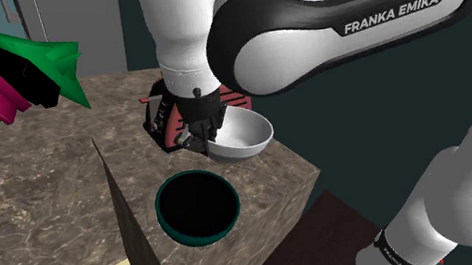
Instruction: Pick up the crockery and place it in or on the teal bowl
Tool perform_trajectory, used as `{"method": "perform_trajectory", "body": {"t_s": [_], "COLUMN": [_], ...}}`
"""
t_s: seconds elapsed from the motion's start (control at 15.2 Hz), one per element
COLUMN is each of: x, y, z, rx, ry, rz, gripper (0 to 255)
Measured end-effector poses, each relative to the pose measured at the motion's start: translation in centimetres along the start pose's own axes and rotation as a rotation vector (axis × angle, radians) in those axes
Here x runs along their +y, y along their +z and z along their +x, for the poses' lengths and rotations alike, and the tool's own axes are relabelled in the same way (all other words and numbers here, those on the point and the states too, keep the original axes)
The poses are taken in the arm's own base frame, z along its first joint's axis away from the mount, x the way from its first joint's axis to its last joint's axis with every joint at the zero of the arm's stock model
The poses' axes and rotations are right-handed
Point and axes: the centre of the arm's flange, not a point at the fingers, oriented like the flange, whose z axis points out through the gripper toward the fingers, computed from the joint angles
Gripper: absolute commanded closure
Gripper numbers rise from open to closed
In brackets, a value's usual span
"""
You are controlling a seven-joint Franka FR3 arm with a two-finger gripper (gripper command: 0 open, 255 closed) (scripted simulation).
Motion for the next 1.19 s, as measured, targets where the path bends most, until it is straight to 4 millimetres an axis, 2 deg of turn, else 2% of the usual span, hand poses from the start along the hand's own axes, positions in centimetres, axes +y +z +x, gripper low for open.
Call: {"method": "perform_trajectory", "body": {"t_s": [0.46,0.53,0.66,1.19], "x": [-8.3,-9.2,-10.1,-11.5], "y": [-3.7,-3.7,-2.9,1.1], "z": [0.4,0.6,0.6,0.7], "rx": [0.000,0.000,-0.001,-0.001], "ry": [0.000,0.000,0.002,0.003], "rz": [0.001,0.001,0.000,0.000], "gripper": [255,255,255,255]}}
